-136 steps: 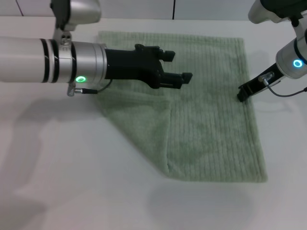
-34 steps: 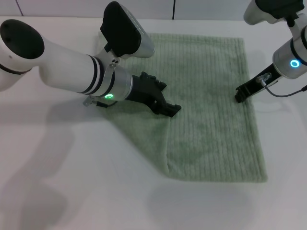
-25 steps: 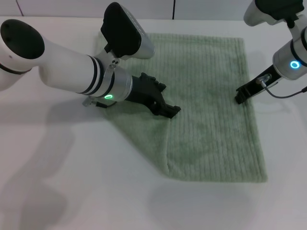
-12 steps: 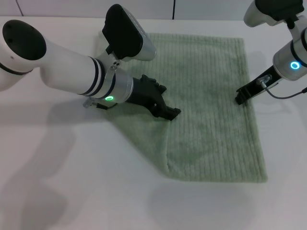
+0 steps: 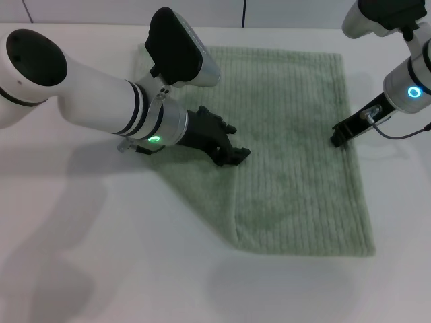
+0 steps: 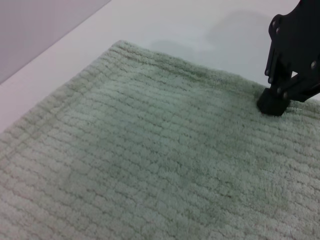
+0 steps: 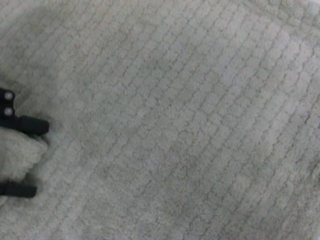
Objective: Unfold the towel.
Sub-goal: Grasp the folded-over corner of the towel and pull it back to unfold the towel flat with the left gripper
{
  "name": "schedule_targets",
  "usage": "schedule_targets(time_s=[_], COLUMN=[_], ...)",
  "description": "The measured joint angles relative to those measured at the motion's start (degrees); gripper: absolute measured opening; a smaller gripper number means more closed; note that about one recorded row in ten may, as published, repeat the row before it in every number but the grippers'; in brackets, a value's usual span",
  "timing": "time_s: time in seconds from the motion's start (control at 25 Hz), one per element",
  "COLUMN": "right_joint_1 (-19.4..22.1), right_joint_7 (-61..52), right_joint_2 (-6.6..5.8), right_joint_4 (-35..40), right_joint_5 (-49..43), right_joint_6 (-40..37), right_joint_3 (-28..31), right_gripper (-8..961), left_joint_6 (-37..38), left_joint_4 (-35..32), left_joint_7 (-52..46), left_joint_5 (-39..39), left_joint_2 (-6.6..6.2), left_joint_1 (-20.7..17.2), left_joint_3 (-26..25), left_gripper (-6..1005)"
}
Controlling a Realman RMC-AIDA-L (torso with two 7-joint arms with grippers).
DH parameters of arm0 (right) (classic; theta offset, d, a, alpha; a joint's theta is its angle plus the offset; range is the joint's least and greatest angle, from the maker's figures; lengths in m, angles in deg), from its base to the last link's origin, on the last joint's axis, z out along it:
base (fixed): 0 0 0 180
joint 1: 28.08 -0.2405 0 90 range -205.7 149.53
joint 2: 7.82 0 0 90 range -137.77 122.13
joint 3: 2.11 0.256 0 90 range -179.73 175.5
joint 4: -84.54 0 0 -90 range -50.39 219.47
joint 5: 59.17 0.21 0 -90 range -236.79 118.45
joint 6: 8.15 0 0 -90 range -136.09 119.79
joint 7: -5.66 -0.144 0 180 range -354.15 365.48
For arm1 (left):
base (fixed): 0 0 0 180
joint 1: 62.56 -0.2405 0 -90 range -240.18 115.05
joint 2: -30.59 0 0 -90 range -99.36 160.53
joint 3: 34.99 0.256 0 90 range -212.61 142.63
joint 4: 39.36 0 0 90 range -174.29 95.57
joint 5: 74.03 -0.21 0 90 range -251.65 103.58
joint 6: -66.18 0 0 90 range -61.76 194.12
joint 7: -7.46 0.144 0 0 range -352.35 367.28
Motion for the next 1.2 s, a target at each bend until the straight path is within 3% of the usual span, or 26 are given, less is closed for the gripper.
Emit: schedule_targets(time_s=[0.44, 0.88, 1.2], right_joint_1=[0.0, 0.0, 0.0], right_joint_7=[0.0, 0.0, 0.0], right_joint_2=[0.0, 0.0, 0.0], right_joint_4=[0.0, 0.0, 0.0], right_joint_5=[0.0, 0.0, 0.0], right_joint_6=[0.0, 0.0, 0.1], right_joint_3=[-0.4, -0.4, -0.4], right_gripper=[0, 1, 1], left_joint_6=[0.1, -0.9, -3.0], left_joint_4=[0.4, 3.7, 6.7], left_joint_7=[0.0, 0.0, 0.4], left_joint_5=[0.0, 0.3, 0.3], left_joint_2=[-0.01, -0.23, -0.35], left_joint_1=[-0.2, -2.3, -4.1], left_joint_3=[-0.2, -0.4, -0.5], left_gripper=[210, 87, 61])
